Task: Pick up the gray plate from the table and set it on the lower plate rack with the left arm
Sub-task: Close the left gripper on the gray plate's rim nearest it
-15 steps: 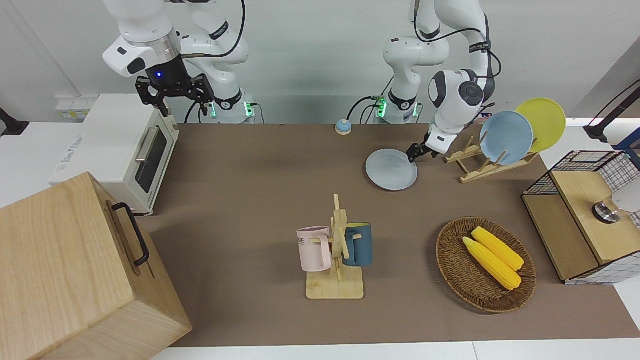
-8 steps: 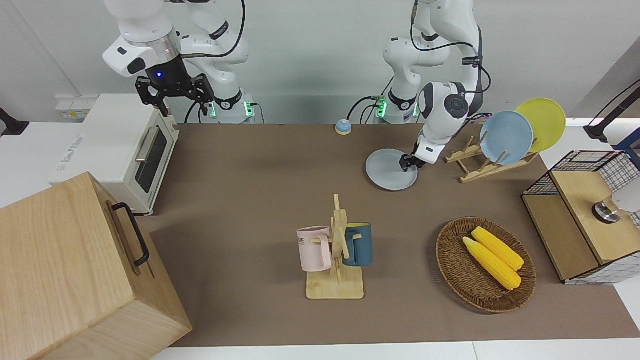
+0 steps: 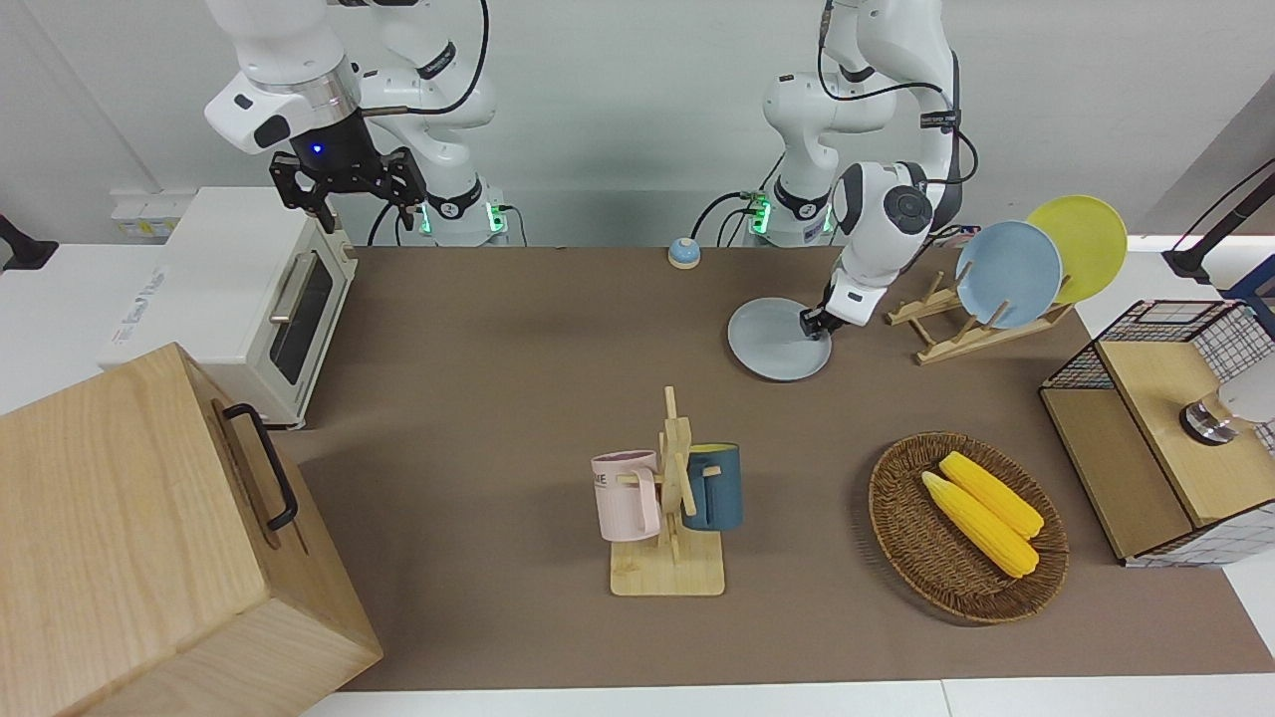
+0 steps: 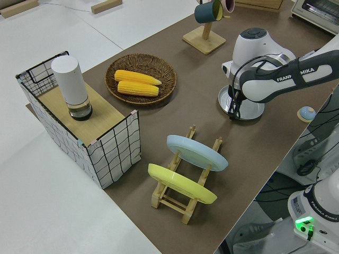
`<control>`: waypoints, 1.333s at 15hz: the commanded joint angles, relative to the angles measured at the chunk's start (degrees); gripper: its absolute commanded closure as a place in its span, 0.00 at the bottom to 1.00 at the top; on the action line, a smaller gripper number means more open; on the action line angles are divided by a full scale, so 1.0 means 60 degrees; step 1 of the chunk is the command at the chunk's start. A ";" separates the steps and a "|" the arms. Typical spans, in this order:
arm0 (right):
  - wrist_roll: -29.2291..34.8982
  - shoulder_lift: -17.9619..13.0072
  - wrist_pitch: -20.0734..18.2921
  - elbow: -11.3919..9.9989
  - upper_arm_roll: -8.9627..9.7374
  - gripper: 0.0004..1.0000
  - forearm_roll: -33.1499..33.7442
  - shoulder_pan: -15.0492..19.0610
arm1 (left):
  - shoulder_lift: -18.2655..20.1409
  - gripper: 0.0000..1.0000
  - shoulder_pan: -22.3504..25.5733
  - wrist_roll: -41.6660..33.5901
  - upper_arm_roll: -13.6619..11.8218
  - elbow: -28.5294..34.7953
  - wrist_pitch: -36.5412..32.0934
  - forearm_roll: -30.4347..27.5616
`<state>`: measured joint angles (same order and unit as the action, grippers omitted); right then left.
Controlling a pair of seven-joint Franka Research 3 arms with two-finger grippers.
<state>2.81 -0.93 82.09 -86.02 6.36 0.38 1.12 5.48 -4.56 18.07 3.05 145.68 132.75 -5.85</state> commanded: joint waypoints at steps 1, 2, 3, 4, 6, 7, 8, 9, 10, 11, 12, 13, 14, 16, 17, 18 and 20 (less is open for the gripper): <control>0.0088 -0.0021 -0.0146 0.0069 0.0171 0.01 -0.0181 0.0238 | -0.0138 1.00 -0.0149 0.0051 -0.0084 -0.0008 -0.0050 -0.0035; 0.0088 -0.0021 -0.0146 0.0069 0.0171 0.01 -0.0181 0.0238 | -0.0138 1.00 -0.0149 0.0022 -0.0084 -0.0008 -0.0050 -0.0035; 0.0088 -0.0021 -0.0146 0.0069 0.0171 0.01 -0.0181 0.0238 | -0.0123 1.00 -0.0149 -0.0066 -0.0084 -0.0022 -0.0050 -0.0021; 0.0088 -0.0021 -0.0146 0.0069 0.0171 0.01 -0.0181 0.0238 | -0.0123 1.00 -0.0149 -0.0212 -0.0084 -0.0109 -0.0108 -0.0021; 0.0088 -0.0021 -0.0146 0.0069 0.0171 0.01 -0.0181 0.0238 | -0.0138 1.00 -0.0149 -0.0447 -0.0084 -0.0329 -0.0487 -0.0021; 0.0088 -0.0021 -0.0146 0.0069 0.0171 0.01 -0.0181 0.0238 | -0.0138 1.00 -0.0135 -0.0592 -0.0084 -0.0431 -0.0663 -0.0021; 0.0088 -0.0021 -0.0146 0.0069 0.0171 0.01 -0.0181 0.0238 | -0.0138 1.00 -0.0149 -0.0666 -0.0084 -0.0461 -0.0709 -0.0035; 0.0088 -0.0021 -0.0146 0.0069 0.0171 0.01 -0.0181 0.0238 | -0.0123 1.00 -0.0135 -0.0682 -0.0084 -0.0476 -0.0724 -0.0035; 0.0088 -0.0021 -0.0146 0.0069 0.0171 0.01 -0.0181 0.0238 | -0.0108 1.00 -0.0134 -0.0696 -0.0084 -0.0476 -0.0738 -0.0035; 0.0088 -0.0021 -0.0146 0.0069 0.0171 0.01 -0.0181 0.0238 | -0.0094 1.00 -0.0134 -0.0696 -0.0084 -0.0491 -0.0825 -0.0035; 0.0088 -0.0021 -0.0146 0.0069 0.0171 0.01 -0.0181 0.0238 | -0.0079 1.00 -0.0134 -0.0696 -0.0084 -0.0593 -0.0986 -0.0035; 0.0088 -0.0021 -0.0146 0.0069 0.0171 0.01 -0.0181 0.0238 | -0.0035 1.00 -0.0134 -0.0696 -0.0084 -0.0826 -0.1393 -0.0035; 0.0088 -0.0021 -0.0146 0.0069 0.0171 0.01 -0.0181 0.0238 | -0.0050 1.00 -0.0134 -0.0711 -0.0099 -0.1220 -0.2079 -0.0035; 0.0088 -0.0021 -0.0146 0.0069 0.0171 0.01 -0.0181 0.0238 | -0.0064 1.00 -0.0105 -0.0755 -0.0128 -0.1938 -0.3195 -0.0021; 0.0088 -0.0021 -0.0146 0.0069 0.0171 0.01 -0.0181 0.0238 | -0.0050 1.00 -0.0105 -0.0770 -0.0157 -0.2173 -0.3576 -0.0021; 0.0088 -0.0021 -0.0146 0.0069 0.0171 0.01 -0.0181 0.0238 | -0.0021 1.00 -0.0105 -0.0770 -0.0172 -0.2335 -0.3827 -0.0021; 0.0088 -0.0021 -0.0146 0.0069 0.0171 0.01 -0.0181 0.0238 | 0.0023 1.00 -0.0105 -0.0755 -0.0216 -0.2701 -0.4281 -0.0006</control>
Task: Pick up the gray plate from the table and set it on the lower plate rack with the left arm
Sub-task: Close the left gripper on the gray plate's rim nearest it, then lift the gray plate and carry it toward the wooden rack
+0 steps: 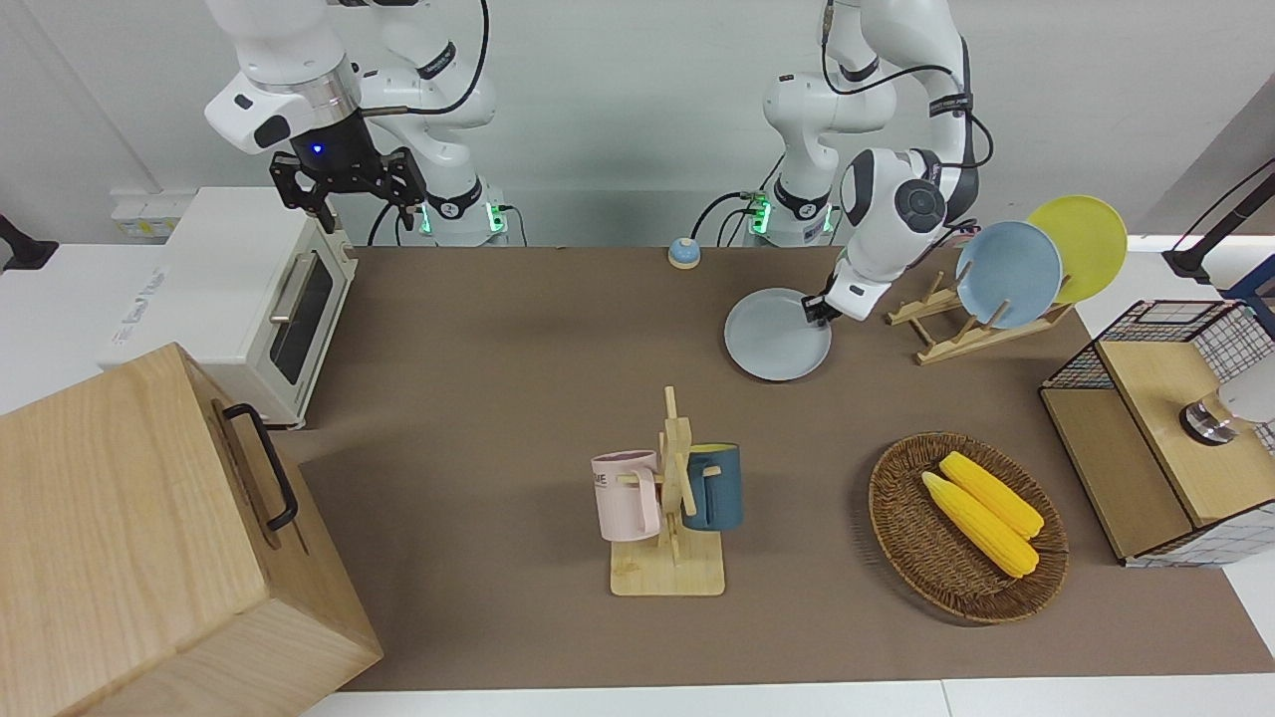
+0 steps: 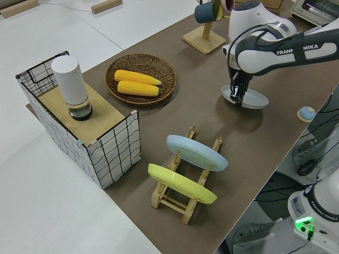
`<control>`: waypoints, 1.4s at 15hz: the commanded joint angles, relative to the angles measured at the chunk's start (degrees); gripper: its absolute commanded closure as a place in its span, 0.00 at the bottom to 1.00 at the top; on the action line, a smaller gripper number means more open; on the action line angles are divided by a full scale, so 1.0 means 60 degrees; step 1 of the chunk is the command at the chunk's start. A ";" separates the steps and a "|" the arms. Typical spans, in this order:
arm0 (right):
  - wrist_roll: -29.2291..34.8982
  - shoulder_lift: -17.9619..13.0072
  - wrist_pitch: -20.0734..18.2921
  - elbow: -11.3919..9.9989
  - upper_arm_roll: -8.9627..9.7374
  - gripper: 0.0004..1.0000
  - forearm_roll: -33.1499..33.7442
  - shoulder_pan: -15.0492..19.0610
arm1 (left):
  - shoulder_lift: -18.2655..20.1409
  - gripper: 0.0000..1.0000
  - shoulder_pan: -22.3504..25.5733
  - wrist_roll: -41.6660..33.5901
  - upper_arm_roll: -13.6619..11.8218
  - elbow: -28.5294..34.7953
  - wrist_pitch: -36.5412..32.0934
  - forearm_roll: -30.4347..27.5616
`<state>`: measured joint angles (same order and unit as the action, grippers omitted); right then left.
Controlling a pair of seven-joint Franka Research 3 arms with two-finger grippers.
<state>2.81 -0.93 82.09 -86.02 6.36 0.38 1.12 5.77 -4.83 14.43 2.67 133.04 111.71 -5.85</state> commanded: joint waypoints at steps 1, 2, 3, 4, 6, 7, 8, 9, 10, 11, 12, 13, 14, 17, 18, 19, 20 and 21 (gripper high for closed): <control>0.0088 -0.0021 -0.0146 0.0069 0.0171 0.01 -0.0181 0.0238 | -0.0024 1.00 -0.0044 -0.0135 -0.0152 -0.0871 -0.1037 -0.0006; 0.0088 -0.0021 -0.0146 0.0069 0.0171 0.01 -0.0181 0.0238 | -0.0024 1.00 -0.0001 -0.0149 -0.0167 -0.1135 -0.1388 -0.0006; 0.0088 -0.0021 -0.0146 0.0069 0.0171 0.01 -0.0181 0.0238 | -0.0024 1.00 0.0029 -0.0149 -0.0167 -0.1413 -0.1754 0.0009; 0.0088 -0.0021 -0.0146 0.0069 0.0171 0.01 -0.0181 0.0238 | -0.0024 1.00 0.0058 -0.0164 -0.0167 -0.1619 -0.2076 0.0023; 0.0088 -0.0021 -0.0146 0.0069 0.0171 0.01 -0.0181 0.0238 | -0.0024 1.00 0.0073 -0.0164 -0.0181 -0.1782 -0.2357 0.0067; 0.0088 -0.0021 -0.0146 0.0069 0.0171 0.01 -0.0181 0.0238 | -0.0024 1.00 0.0073 -0.0164 -0.0182 -0.1782 -0.2358 0.0067; 0.0088 -0.0021 -0.0146 0.0069 0.0171 0.01 -0.0181 0.0238 | -0.0024 1.00 0.0088 -0.0164 -0.0182 -0.1797 -0.2358 0.0082; 0.0088 -0.0021 -0.0146 0.0069 0.0171 0.01 -0.0181 0.0238 | -0.0024 1.00 0.0088 -0.0106 -0.0182 -0.1913 -0.2416 0.0096; 0.0088 -0.0021 -0.0146 0.0069 0.0171 0.01 -0.0181 0.0238 | -0.0010 1.00 0.0088 -0.0062 -0.0211 -0.2175 -0.2924 0.0155; 0.0088 -0.0021 -0.0146 0.0069 0.0171 0.01 -0.0181 0.0238 | -0.0009 1.00 0.0088 -0.0076 -0.0225 -0.2395 -0.3277 0.0402; 0.0088 -0.0021 -0.0146 0.0069 0.0171 0.01 -0.0181 0.0238 | -0.0009 1.00 0.0088 -0.0105 -0.0240 -0.2673 -0.3542 0.0680; 0.0088 -0.0021 -0.0146 0.0069 0.0171 0.01 -0.0181 0.0238 | -0.0009 1.00 0.0088 -0.0076 -0.0240 -0.2864 -0.3820 0.0900; 0.0088 -0.0021 -0.0146 0.0069 0.0171 0.01 -0.0181 0.0238 | -0.0009 1.00 0.0088 -0.0047 -0.0240 -0.3055 -0.4098 0.1105; 0.0088 -0.0021 -0.0146 0.0069 0.0171 0.01 -0.0181 0.0238 | 0.0049 1.00 0.0088 -0.0032 -0.0313 -0.3655 -0.4875 0.1882; 0.0088 -0.0021 -0.0146 0.0069 0.0171 0.01 -0.0181 0.0238 | 0.0064 1.00 0.0088 -0.0032 -0.0313 -0.3889 -0.5138 0.2101; 0.0088 -0.0021 -0.0146 0.0069 0.0171 0.01 -0.0181 0.0238 | 0.0093 1.00 0.0088 -0.0017 -0.0313 -0.4095 -0.5431 0.2350; 0.0088 -0.0021 -0.0146 0.0069 0.0171 0.01 -0.0181 0.0238 | 0.0151 1.00 0.0073 -0.0003 -0.0313 -0.4256 -0.5666 0.2657; 0.0088 -0.0021 -0.0146 0.0069 0.0171 0.01 -0.0181 0.0238 | 0.0195 1.00 0.0073 -0.0017 -0.0299 -0.4359 -0.5857 0.2921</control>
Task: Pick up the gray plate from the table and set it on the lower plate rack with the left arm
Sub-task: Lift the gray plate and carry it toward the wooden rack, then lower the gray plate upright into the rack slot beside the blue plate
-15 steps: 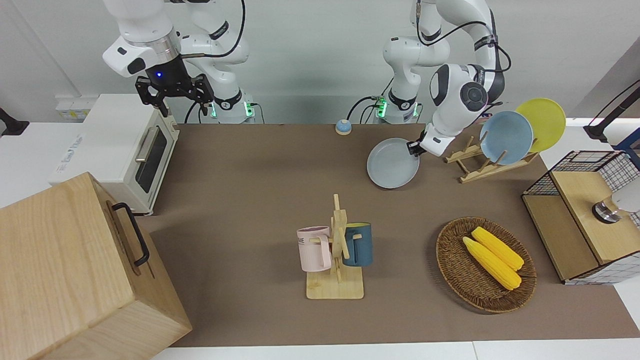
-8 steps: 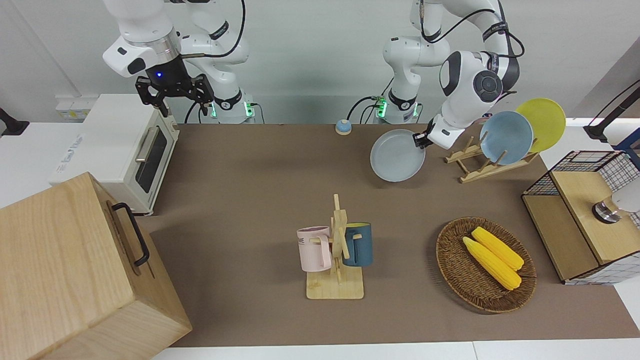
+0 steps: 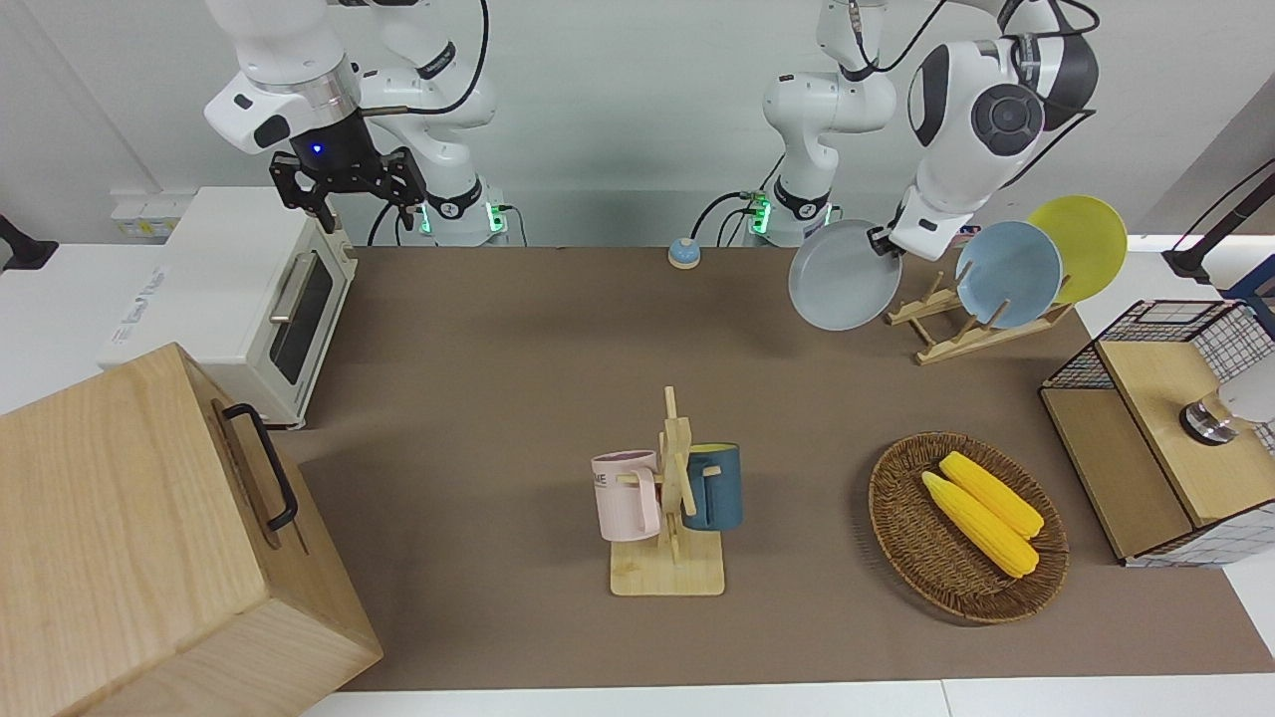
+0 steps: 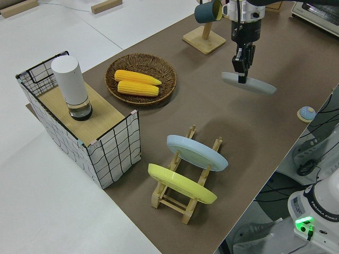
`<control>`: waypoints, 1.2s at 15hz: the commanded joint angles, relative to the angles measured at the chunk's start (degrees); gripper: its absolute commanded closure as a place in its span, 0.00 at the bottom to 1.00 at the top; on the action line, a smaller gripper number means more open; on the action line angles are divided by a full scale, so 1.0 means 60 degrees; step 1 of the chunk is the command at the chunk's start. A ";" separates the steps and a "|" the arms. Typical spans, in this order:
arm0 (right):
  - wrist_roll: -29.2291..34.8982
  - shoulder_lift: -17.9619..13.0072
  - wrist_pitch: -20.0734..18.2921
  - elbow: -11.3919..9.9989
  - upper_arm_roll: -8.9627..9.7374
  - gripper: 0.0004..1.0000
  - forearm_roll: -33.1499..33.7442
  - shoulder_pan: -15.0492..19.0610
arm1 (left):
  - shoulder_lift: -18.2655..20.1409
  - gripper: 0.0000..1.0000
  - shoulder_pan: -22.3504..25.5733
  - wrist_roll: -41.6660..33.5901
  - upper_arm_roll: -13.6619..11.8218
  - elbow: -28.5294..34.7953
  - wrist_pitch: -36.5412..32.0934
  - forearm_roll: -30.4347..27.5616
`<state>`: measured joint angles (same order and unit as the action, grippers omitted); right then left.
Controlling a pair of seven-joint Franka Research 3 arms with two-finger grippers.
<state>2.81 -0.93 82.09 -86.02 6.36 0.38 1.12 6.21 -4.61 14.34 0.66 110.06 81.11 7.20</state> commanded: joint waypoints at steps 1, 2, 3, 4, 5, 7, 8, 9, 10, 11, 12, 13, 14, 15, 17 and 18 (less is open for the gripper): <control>0.0088 -0.0021 -0.0146 0.0069 0.0171 0.01 -0.0181 0.0238 | 0.0122 1.00 0.0036 0.0012 0.0023 -0.0749 -0.0947 0.0865; 0.0088 -0.0021 -0.0146 0.0069 0.0171 0.01 -0.0181 0.0238 | 0.0122 1.00 0.0051 -0.0017 0.0022 -0.0838 -0.1094 0.1054; 0.0088 -0.0021 -0.0146 0.0069 0.0171 0.01 -0.0181 0.0238 | 0.0122 1.00 0.0036 -0.0017 0.0022 -0.0853 -0.1197 0.1404; 0.0088 -0.0021 -0.0146 0.0069 0.0171 0.01 -0.0181 0.0238 | 0.0122 1.00 0.0036 -0.0032 0.0051 -0.0897 -0.1300 0.1857; 0.0088 -0.0021 -0.0146 0.0069 0.0171 0.01 -0.0181 0.0238 | 0.0137 1.00 0.0022 -0.0017 0.0095 -0.0897 -0.1417 0.2253; 0.0088 -0.0021 -0.0146 0.0069 0.0171 0.01 -0.0181 0.0238 | 0.0137 1.00 0.0007 -0.0017 0.0140 -0.0897 -0.1564 0.2942; 0.0088 -0.0021 -0.0146 0.0069 0.0171 0.01 -0.0181 0.0238 | 0.0151 1.00 -0.0008 -0.0119 0.0154 -0.0955 -0.1637 0.3279; 0.0088 -0.0021 -0.0146 0.0069 0.0171 0.01 -0.0181 0.0238 | 0.0166 1.00 -0.0008 -0.0105 0.0154 -0.1072 -0.1652 0.3529; 0.0088 -0.0021 -0.0146 0.0069 0.0171 0.01 -0.0181 0.0238 | 0.0166 1.00 -0.0008 -0.0120 0.0140 -0.1131 -0.1667 0.3749; 0.0088 -0.0021 -0.0146 0.0069 0.0171 0.01 -0.0181 0.0238 | 0.0166 1.00 -0.0008 -0.0105 0.0154 -0.1146 -0.1711 0.4027; 0.0088 -0.0021 -0.0146 0.0069 0.0171 0.01 -0.0181 0.0238 | 0.0166 1.00 -0.0066 -0.0105 0.0154 -0.1146 -0.1798 0.4392; 0.0088 -0.0021 -0.0146 0.0069 0.0171 0.01 -0.0181 0.0238 | 0.0152 1.00 -0.0095 -0.0105 0.0169 -0.1146 -0.1871 0.4788; 0.0088 -0.0021 -0.0146 0.0069 0.0171 0.01 -0.0181 0.0238 | 0.0137 1.00 -0.0110 -0.0076 0.0169 -0.1146 -0.1930 0.5082; 0.0088 -0.0021 -0.0146 0.0069 0.0171 0.01 -0.0181 0.0238 | 0.0137 1.00 -0.0125 0.0011 0.0169 -0.1117 -0.1960 0.5259; 0.0088 -0.0021 -0.0146 0.0069 0.0171 0.01 -0.0181 0.0238 | 0.0137 1.00 -0.0111 0.0099 0.0169 -0.1059 -0.1945 0.5362; 0.0088 -0.0021 -0.0146 0.0069 0.0171 0.01 -0.0181 0.0238 | 0.0108 1.00 -0.0110 0.0216 0.0183 -0.1030 -0.1945 0.5377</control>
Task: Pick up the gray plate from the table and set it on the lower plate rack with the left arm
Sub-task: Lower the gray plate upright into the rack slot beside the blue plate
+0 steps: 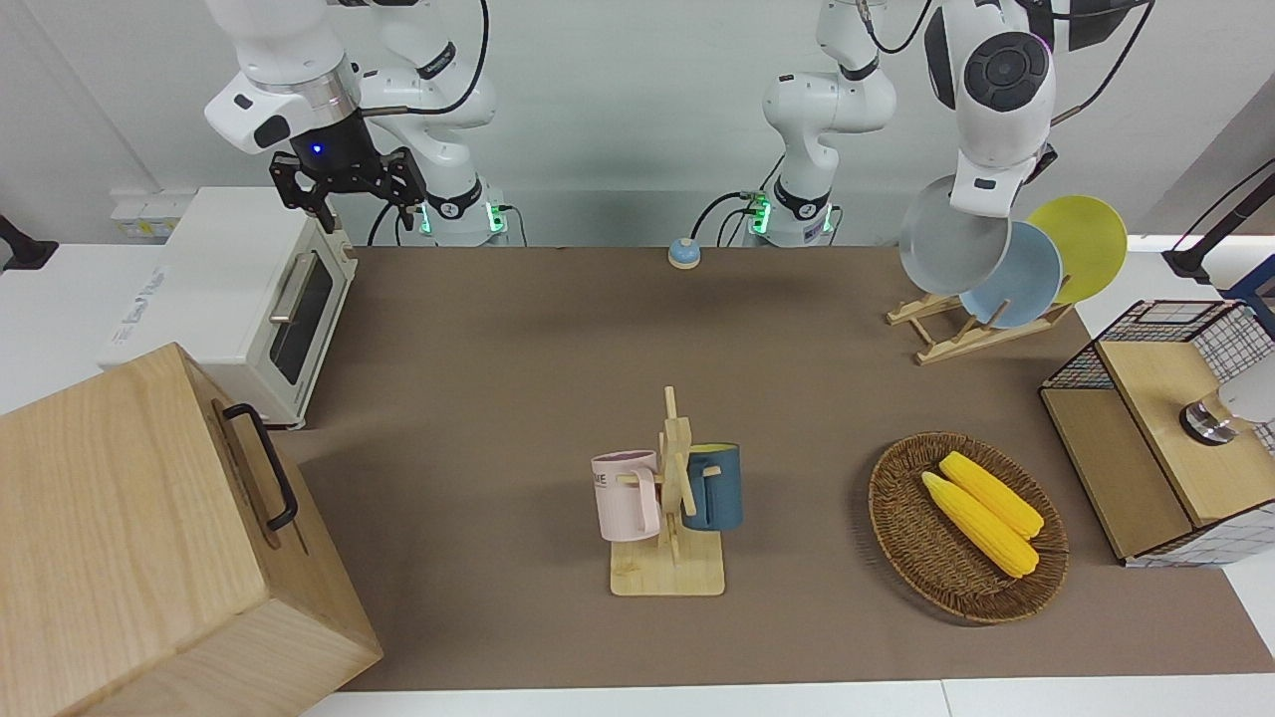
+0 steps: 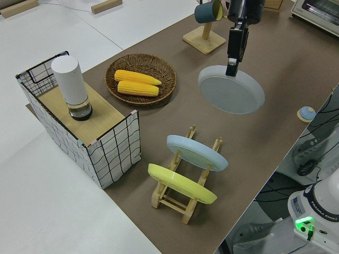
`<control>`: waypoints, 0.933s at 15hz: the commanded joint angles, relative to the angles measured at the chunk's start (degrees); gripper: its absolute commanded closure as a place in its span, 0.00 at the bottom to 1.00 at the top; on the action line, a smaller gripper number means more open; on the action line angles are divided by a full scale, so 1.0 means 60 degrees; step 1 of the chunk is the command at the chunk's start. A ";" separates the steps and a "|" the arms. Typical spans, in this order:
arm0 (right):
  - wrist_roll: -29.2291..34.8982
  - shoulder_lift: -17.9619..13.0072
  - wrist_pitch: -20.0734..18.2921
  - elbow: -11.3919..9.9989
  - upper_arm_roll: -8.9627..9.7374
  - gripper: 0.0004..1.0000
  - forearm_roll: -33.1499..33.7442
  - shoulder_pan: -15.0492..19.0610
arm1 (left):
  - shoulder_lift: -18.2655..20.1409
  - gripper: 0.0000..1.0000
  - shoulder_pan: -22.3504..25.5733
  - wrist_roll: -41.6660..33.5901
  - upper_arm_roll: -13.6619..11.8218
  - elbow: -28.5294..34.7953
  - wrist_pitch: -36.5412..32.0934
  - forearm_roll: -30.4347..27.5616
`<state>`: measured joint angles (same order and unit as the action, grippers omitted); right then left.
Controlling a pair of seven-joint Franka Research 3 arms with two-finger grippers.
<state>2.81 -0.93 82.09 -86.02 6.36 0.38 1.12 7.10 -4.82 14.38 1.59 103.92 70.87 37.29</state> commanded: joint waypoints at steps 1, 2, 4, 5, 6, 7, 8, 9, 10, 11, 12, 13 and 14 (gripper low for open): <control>0.0088 -0.0021 -0.0146 0.0069 0.0171 0.01 -0.0181 0.0238 | -0.0070 1.00 -0.0075 0.0371 0.0014 0.0140 -0.0225 0.0377; 0.0088 -0.0021 -0.0146 0.0069 0.0171 0.01 -0.0181 0.0238 | -0.0084 1.00 -0.0075 0.0576 0.0013 0.0316 -0.0153 0.0392; 0.0088 -0.0021 -0.0146 0.0069 0.0171 0.01 -0.0181 0.0238 | -0.0099 1.00 -0.0075 0.1131 0.0013 0.0653 -0.0021 0.0538; 0.0088 -0.0021 -0.0146 0.0069 0.0171 0.01 -0.0181 0.0238 | -0.0099 1.00 -0.0075 0.1453 0.0013 0.0959 0.0197 0.0553; 0.0088 -0.0021 -0.0146 0.0069 0.0171 0.01 -0.0181 0.0238 | -0.0099 1.00 -0.0075 0.1660 0.0013 0.1165 0.0359 0.0553; 0.0088 -0.0021 -0.0146 0.0069 0.0171 0.01 -0.0181 0.0238 | -0.0099 1.00 -0.0061 0.1836 0.0013 0.1341 0.0564 0.0553; 0.0088 -0.0021 -0.0146 0.0069 0.0171 0.01 -0.0181 0.0238 | -0.0099 1.00 -0.0061 0.1968 0.0013 0.1459 0.0740 0.0539; 0.0088 -0.0021 -0.0146 0.0069 0.0171 0.01 -0.0181 0.0238 | -0.0128 1.00 -0.0046 0.2172 0.0013 0.1634 0.0901 0.0538; 0.0088 -0.0021 -0.0146 0.0069 0.0171 0.01 -0.0181 0.0238 | -0.0143 1.00 -0.0061 0.2435 0.0013 0.1839 0.1091 0.0538; 0.0088 -0.0021 -0.0146 0.0069 0.0171 0.01 -0.0181 0.0238 | -0.0158 1.00 -0.0046 0.2685 0.0013 0.2029 0.1296 0.0538; 0.0088 -0.0021 -0.0146 0.0069 0.0171 0.01 -0.0181 0.0238 | -0.0230 1.00 -0.0046 0.2919 0.0013 0.2191 0.1458 0.0538; 0.0088 -0.0021 -0.0146 0.0069 0.0171 0.01 -0.0181 0.0238 | -0.0289 1.00 -0.0046 0.3168 0.0013 0.2294 0.1575 0.0538; 0.0088 -0.0021 -0.0146 0.0069 0.0171 0.01 -0.0181 0.0238 | -0.0348 1.00 -0.0061 0.3431 0.0013 0.2353 0.1692 0.0538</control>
<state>2.81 -0.93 82.09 -86.02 6.36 0.38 1.12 5.08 -4.83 30.31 1.66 115.18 78.35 39.09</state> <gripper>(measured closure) 0.009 0.921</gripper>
